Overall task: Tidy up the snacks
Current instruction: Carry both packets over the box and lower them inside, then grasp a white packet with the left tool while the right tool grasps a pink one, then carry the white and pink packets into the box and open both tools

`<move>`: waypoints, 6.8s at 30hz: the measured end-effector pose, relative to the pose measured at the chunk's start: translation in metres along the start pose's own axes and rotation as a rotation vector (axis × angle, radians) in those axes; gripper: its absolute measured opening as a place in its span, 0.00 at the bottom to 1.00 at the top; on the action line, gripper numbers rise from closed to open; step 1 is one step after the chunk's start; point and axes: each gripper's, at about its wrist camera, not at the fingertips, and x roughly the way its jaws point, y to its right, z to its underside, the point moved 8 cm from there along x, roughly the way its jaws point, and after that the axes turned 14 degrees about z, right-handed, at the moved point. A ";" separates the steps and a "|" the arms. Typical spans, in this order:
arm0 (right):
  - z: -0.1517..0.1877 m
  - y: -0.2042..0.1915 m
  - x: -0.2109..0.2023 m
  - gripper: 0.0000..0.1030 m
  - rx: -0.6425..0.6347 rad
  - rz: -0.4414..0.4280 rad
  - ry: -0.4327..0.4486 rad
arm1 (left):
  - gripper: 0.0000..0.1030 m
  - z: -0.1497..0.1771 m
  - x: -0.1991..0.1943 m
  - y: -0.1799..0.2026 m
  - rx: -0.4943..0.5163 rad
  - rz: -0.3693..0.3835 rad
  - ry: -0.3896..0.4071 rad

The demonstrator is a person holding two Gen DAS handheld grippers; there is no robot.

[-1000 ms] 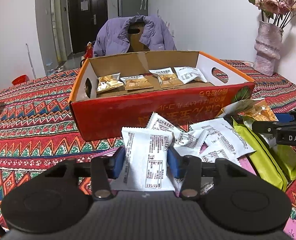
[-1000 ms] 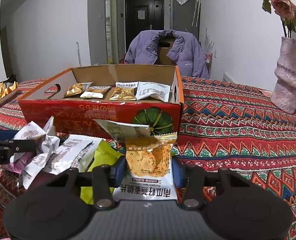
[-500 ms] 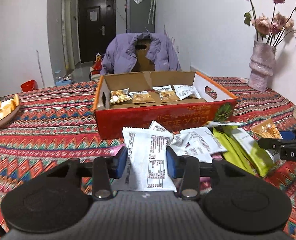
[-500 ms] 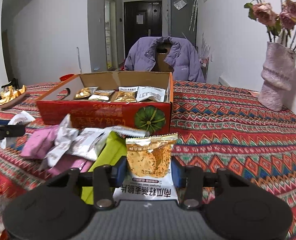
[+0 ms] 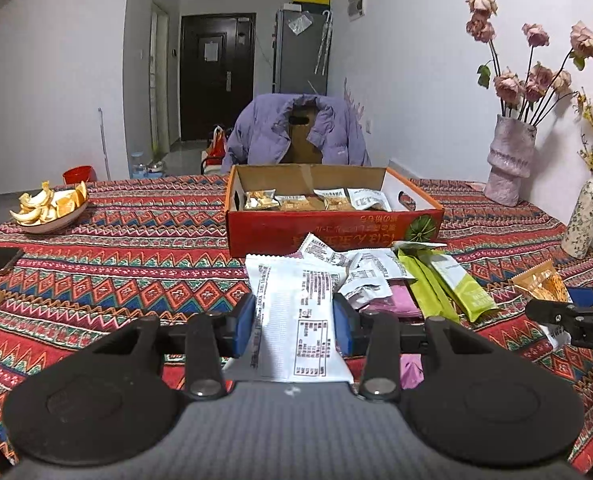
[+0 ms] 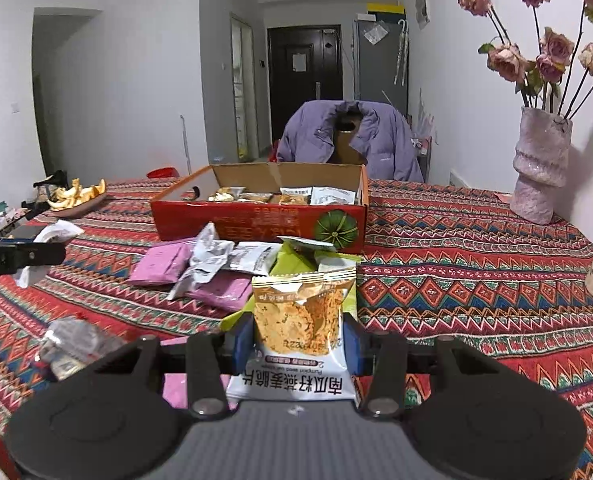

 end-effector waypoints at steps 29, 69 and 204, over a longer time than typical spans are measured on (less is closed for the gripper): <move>-0.164 -0.011 0.225 0.43 0.125 -0.142 -0.069 | 0.40 -0.135 0.222 -0.098 -0.078 0.005 -0.105; -0.150 -0.006 0.118 0.75 -0.077 -0.024 0.044 | 0.74 -0.114 0.090 -0.068 0.035 0.032 -0.012; -0.158 -0.062 0.233 0.58 0.122 -0.187 -0.147 | 0.19 -0.138 0.231 -0.061 -0.077 0.185 -0.114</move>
